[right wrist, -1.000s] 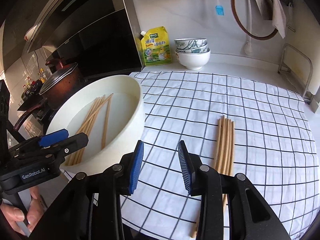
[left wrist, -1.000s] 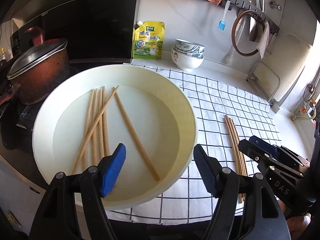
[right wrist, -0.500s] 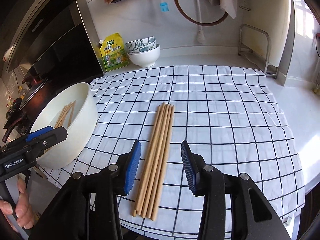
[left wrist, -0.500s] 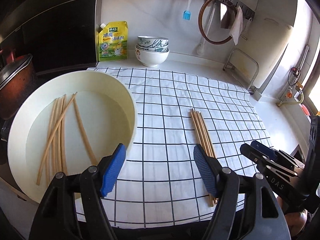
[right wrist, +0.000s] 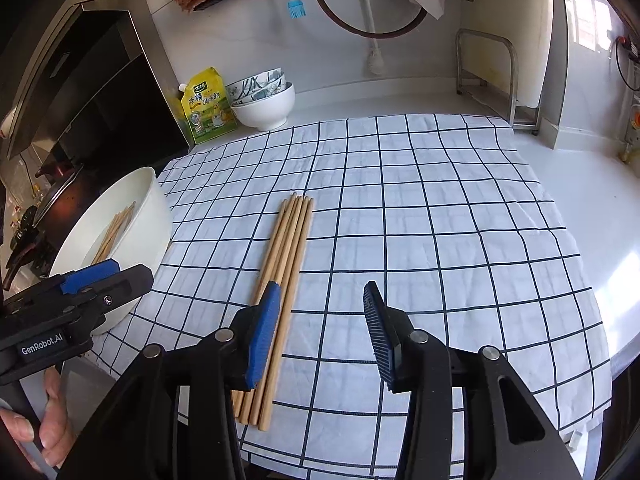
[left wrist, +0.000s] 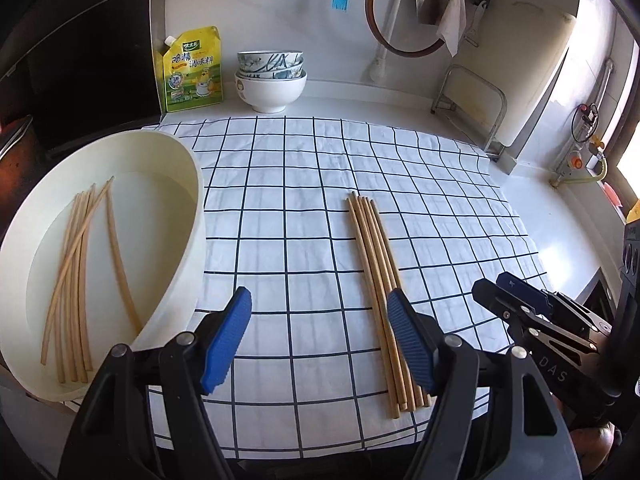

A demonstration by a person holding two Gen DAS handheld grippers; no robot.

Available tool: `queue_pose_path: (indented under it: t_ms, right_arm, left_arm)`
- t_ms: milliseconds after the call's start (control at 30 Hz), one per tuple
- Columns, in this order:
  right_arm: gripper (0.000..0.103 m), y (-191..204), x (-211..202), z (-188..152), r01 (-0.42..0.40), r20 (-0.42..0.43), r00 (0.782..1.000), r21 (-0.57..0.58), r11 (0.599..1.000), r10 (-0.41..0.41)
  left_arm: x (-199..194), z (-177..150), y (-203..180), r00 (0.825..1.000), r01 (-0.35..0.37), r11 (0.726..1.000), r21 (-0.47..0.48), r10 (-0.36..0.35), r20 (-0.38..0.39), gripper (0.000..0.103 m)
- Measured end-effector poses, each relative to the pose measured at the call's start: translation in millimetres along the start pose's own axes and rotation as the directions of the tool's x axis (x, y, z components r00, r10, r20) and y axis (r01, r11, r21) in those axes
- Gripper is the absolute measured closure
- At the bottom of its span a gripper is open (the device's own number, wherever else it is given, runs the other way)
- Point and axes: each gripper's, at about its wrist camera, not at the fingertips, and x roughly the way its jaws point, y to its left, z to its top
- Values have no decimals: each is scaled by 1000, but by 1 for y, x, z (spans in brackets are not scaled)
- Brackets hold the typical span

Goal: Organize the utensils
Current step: 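Withdraw both grippers from the basin back over the remaining chopsticks, then lower the right gripper onto one chopstick and close it while the left gripper grasps another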

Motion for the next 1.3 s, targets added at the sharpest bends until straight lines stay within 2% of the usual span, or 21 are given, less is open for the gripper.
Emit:
queue_pose_path:
  t_ms: [733, 1300]
  right_arm:
    - [60, -8, 21, -2, -1, -38, 999, -2, 1000, 1]
    - [60, -2, 34, -10, -27, -80, 997, -29, 999, 24]
  left_arm:
    - [23, -2, -6, 999, -11, 1000, 15, 11, -41, 34]
    - [31, -11, 3, 997, -42, 999, -22, 40, -63, 34]
